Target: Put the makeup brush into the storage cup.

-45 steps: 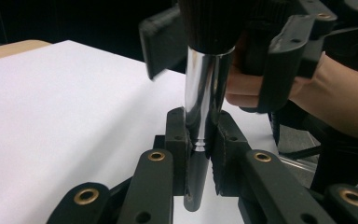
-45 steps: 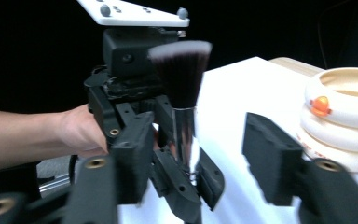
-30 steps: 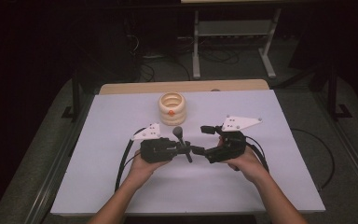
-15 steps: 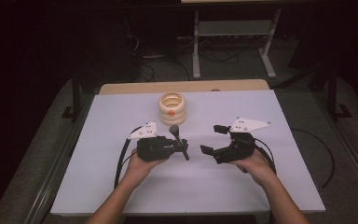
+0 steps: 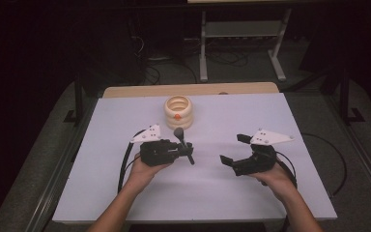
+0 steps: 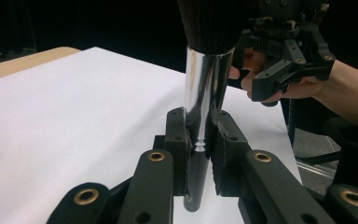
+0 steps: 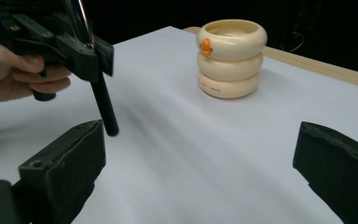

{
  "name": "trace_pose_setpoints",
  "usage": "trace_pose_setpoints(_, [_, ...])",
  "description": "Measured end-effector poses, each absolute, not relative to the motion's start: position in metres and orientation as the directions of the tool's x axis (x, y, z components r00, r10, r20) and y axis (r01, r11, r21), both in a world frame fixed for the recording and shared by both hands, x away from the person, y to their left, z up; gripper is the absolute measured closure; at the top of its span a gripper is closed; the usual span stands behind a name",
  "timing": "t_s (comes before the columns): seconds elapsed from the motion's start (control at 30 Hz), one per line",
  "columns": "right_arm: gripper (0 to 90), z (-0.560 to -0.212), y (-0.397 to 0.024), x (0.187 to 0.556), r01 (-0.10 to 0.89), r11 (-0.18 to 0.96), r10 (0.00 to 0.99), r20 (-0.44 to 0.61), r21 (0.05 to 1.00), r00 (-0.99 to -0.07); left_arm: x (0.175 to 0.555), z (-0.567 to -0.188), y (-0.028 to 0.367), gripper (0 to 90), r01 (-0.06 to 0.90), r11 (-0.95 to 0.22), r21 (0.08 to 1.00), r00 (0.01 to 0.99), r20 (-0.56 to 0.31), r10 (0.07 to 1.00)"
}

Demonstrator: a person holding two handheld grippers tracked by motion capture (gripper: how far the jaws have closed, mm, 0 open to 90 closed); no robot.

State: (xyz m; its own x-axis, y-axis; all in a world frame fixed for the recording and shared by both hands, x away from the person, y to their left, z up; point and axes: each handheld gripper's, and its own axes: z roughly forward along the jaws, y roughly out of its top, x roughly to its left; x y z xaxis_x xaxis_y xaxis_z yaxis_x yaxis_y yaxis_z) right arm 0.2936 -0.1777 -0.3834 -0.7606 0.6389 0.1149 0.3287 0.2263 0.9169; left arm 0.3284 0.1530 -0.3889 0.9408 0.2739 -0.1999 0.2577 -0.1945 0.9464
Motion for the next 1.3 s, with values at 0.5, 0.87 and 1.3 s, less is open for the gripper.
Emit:
trace_pose_setpoints(0.5, [1.8, -0.395, -0.213, 0.274, 0.345, 0.185, 0.71, 0.118, 0.92, -0.694, 0.335, -0.382, 0.161, 78.5, 0.246, -0.192, 0.95, 0.938, -0.182, 0.296])
trace_pose_setpoints(0.87, [1.8, -0.404, -0.231, 0.263, 0.36, 0.166, 0.741, 0.125, 0.918, -0.66, 0.341, -0.374, 0.164, 78.4, 0.235, -0.199, 0.952, 0.938, -0.167, 0.304])
trace_pose_setpoints(1.3, [1.8, -0.412, -0.243, 0.259, 0.382, 0.145, 0.774, 0.136, 0.913, -0.618, 0.352, -0.37, 0.167, 78.5, 0.23, -0.197, 0.953, 0.934, -0.159, 0.32])
